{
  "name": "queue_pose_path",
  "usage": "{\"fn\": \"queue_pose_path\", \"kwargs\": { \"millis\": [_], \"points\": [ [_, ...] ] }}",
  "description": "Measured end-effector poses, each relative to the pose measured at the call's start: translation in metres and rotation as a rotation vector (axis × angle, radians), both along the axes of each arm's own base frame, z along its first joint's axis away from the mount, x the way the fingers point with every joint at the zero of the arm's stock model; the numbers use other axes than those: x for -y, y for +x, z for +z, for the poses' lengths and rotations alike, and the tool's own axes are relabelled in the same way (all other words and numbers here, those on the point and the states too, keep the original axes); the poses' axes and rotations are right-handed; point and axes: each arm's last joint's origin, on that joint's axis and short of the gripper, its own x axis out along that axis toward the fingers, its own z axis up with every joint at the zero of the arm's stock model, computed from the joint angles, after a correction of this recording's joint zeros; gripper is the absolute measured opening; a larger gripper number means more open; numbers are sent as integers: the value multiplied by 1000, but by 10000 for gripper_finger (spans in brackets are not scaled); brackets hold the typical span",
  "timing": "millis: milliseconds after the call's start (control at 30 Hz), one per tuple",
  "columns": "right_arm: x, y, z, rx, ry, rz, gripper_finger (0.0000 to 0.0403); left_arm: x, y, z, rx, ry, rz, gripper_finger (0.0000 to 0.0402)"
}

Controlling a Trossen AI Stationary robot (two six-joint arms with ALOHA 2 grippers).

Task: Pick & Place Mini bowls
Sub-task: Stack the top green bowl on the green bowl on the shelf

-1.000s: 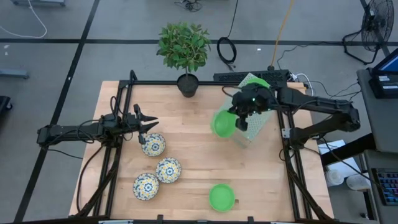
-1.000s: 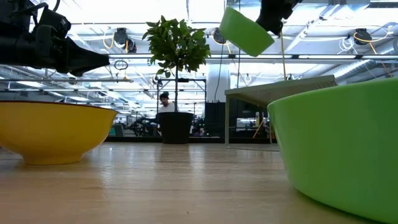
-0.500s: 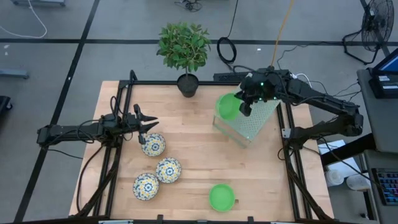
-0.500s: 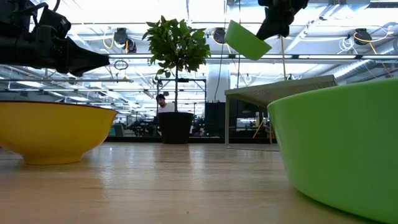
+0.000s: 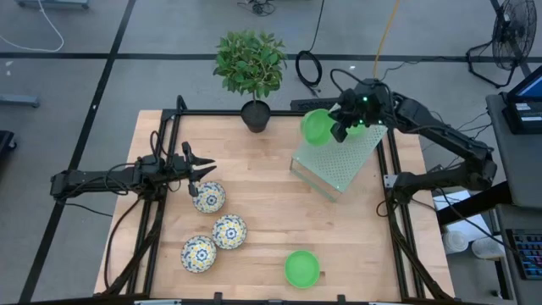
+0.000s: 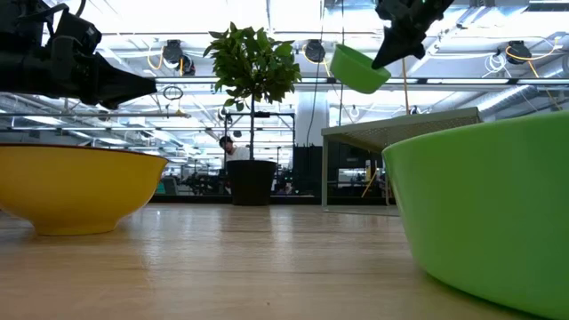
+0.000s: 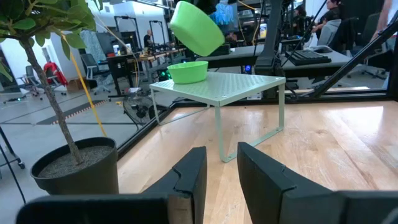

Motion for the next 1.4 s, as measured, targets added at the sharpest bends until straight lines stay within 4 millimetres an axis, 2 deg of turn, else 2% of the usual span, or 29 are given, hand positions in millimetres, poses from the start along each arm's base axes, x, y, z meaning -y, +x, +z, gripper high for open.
{"fn": "queue_pose_path", "kwargs": {
  "millis": [733,1400],
  "points": [
    [34,-27,0,7,10,-201,0,0,0,0,0,0,0,93],
    [53,-47,0,8,9,-320,0,0,0,0,0,0,0,93]
  ]
}}
